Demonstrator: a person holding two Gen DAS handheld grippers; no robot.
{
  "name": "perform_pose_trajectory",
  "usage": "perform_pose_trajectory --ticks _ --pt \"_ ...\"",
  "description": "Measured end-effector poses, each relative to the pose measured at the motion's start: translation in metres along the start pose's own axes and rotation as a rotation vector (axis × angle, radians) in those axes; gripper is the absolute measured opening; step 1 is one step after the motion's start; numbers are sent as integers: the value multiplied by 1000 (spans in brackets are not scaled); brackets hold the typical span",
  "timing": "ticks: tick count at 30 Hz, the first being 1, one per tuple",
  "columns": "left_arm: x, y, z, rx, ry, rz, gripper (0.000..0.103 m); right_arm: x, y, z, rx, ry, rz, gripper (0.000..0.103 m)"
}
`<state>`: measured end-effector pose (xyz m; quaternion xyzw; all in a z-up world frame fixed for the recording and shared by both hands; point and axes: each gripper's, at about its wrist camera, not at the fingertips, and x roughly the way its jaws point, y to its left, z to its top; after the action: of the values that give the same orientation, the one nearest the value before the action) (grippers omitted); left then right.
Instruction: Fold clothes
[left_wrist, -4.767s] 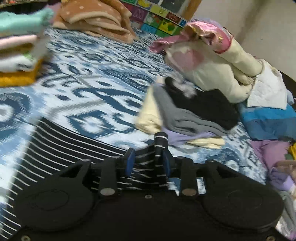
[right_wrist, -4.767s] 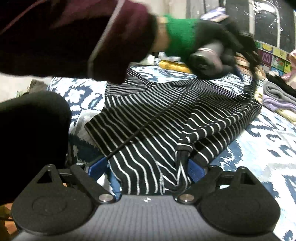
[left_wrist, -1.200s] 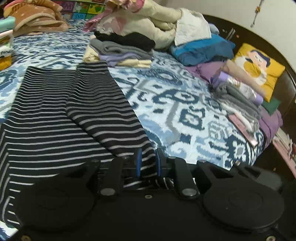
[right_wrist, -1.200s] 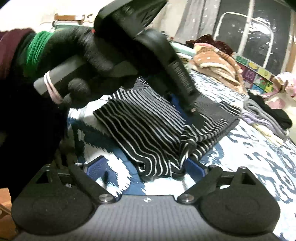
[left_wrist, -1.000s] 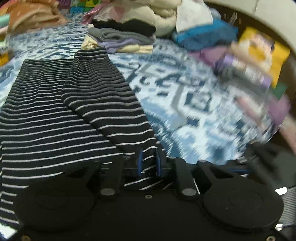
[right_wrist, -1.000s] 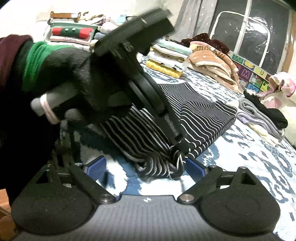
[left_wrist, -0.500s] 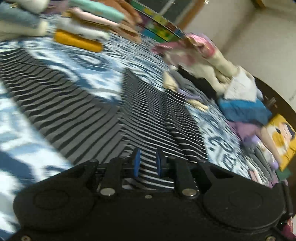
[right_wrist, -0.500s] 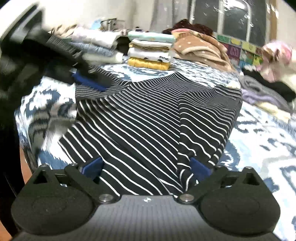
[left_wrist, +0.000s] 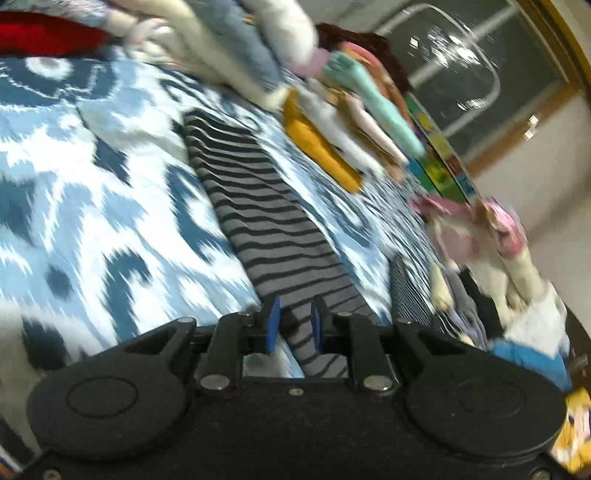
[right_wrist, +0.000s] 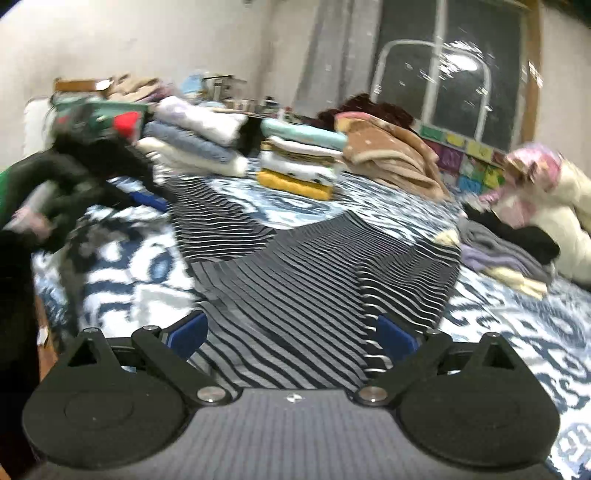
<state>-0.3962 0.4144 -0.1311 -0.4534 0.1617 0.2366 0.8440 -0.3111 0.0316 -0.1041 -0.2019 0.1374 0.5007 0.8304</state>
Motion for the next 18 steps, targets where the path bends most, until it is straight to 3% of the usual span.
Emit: perform_pose_trajectory --ticks 4,7,13,14,15,18 --pt "14 19 22 -79 -47 48 15 6 22 -3 -93 13 36 96" --pt "27 33 37 -172 -49 25 15 5 18 -3 -75 7 36 96" --pt "50 42 63 -213 -83 47 14 4 -21 -1 118 -49 13 97" --pt "52 41 65 -206 -89 50 2 4 -28 0 148 -58 13 96" --pt "51 37 64 -192 -98 45 1 5 -34 0 179 -68 12 96" --pt "41 9 58 -111 -131 -52 0 7 -56 0 279 -102 33 96"
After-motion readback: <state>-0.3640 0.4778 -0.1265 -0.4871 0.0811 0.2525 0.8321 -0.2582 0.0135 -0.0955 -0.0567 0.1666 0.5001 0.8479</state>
